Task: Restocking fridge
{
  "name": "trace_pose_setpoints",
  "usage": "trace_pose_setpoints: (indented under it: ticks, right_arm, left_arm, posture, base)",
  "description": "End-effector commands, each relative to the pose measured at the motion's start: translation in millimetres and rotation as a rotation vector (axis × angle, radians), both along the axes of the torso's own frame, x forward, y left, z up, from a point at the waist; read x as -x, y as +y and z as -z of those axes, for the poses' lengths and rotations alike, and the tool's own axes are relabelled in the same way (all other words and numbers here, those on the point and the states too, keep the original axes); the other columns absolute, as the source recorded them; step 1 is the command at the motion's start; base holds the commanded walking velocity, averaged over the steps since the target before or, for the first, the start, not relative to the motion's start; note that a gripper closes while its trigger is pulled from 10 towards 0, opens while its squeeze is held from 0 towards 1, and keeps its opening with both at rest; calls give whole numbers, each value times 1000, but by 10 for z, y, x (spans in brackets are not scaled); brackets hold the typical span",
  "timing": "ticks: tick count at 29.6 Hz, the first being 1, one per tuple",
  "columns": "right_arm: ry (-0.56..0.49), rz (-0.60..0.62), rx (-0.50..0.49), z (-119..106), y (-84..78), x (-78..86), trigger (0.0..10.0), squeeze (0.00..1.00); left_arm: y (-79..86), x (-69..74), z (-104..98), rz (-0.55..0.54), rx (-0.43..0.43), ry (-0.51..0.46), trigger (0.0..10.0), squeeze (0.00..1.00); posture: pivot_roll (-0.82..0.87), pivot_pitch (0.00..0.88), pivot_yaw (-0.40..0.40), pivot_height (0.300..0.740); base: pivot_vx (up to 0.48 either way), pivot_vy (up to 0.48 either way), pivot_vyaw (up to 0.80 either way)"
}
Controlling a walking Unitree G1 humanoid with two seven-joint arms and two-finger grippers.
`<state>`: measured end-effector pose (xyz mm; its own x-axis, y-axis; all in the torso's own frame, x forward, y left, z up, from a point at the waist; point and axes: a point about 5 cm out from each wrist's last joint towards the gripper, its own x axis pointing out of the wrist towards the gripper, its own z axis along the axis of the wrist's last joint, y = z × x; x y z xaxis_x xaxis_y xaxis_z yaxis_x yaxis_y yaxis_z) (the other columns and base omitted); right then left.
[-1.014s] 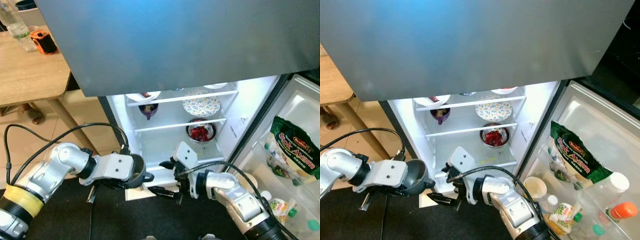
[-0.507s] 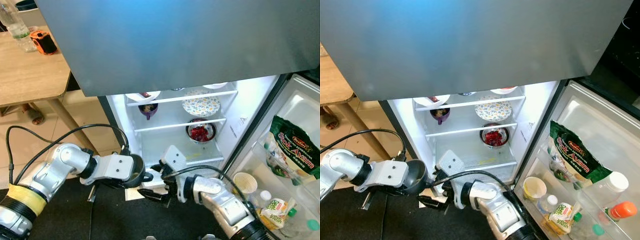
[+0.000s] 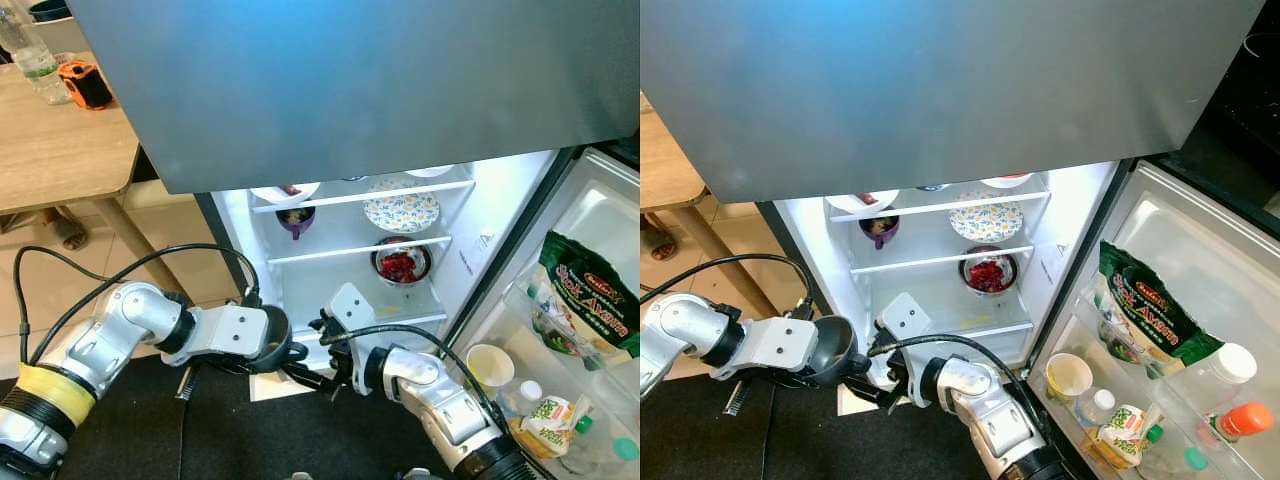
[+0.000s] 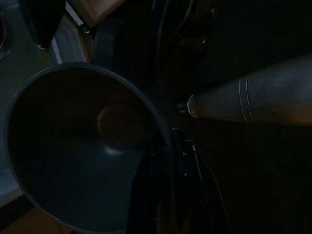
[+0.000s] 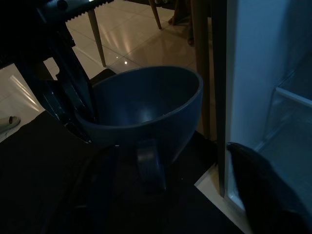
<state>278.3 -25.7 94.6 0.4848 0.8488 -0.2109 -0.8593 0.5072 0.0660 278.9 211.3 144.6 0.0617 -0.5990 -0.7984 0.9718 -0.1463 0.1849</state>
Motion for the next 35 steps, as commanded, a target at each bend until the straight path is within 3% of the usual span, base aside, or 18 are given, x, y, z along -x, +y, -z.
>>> trace_pose_setpoints:
  ticks: [1,2,3,5,6,7,16,17,19,21,22,24,25,27,28,30,31,35]
  right_arm:
    - [-7,14,-19,-18,12,-22,9059,0]
    - [-6,14,-18,-17,14,-25,6118,0]
    - [-6,14,-18,-17,14,-25,6118,0]
    - [-6,14,-17,-16,13,-28,2588,0]
    - [-6,14,-17,-16,13,-28,2588,0]
    - [-5,15,-16,-14,12,-29,0,0]
    - [1,9,-19,-5,21,-31,0,0]
    - [2,4,-19,-4,25,-26,1020,0]
    - [3,1,-17,-1,27,-22,902,0]
    - [3,-6,-14,9,30,-11,3529,0]
    - [4,-9,-14,12,34,-6,10000,0]
    - [5,-12,-16,12,37,-3,10000,0]
    - [0,-25,-27,-3,44,7,10000,643]
    - [-4,-34,-36,-15,50,14,10000,643]
    - [-14,-25,-61,-52,59,14,10000,1000]
    - [-3,-26,-68,-58,65,16,10000,1000]
    - [-1,-21,-65,-59,66,10,10000,0]
    - [12,-24,-59,-44,64,6,10000,0]
  left_arm:
    - [-27,-3,21,9,9,-1,10000,0]
    - [-28,-4,22,9,11,-1,10000,0]
    - [-28,-4,22,9,11,-1,10000,0]
    - [-26,-10,20,7,12,-4,10000,0]
    - [-26,-10,20,7,12,-4,10000,0]
    - [-23,-15,18,6,11,-5,10000,0]
    - [-19,-33,-3,4,13,-11,10000,0]
    - [-17,-36,-8,3,13,-13,10000,0]
    - [-15,-38,-10,3,13,-14,10000,0]
    - [-12,-43,-13,2,12,-17,10000,0]
    - [-10,-45,-14,2,12,-18,10000,0]
    - [-9,-47,-15,2,12,-19,10000,0]
    - [-9,-47,-15,2,12,-19,10000,0]
    - [-9,-47,-15,2,12,-19,10000,0]
    - [-10,-50,-16,3,11,-20,10000,0]
    - [-10,-50,-17,4,11,-19,10000,0]
    - [-11,-50,-16,4,11,-19,10000,0]
    - [-14,-50,-14,6,11,-18,10000,0]
  posture:
    - [-40,168,64,740]
    - [-40,168,64,740]
    - [-40,168,64,740]
    - [-40,168,64,740]
    - [-40,168,64,740]
    - [-40,168,64,740]
    - [-39,169,61,740]
    - [-39,169,61,740]
    - [-39,169,61,740]
    - [-39,169,61,740]
    - [-39,169,61,740]
    - [-39,169,61,740]
    - [-38,167,59,740]
    - [-38,167,59,740]
    - [-38,167,59,740]
    - [-38,165,59,740]
    - [-37,162,59,740]
    - [-37,161,58,740]
  base:
    - [0,0,0]
    - [0,0,0]
    - [0,0,0]
    - [0,0,0]
    - [0,0,0]
    - [0,0,0]
    - [0,0,0]
    - [0,0,0]
    - [0,0,0]
    - [0,0,0]
    - [0,0,0]
    - [0,0,0]
    - [0,0,0]
    - [0,0,0]
    - [0,0,0]
    - [0,0,0]
    - [0,0,0]
    - [0,0,0]
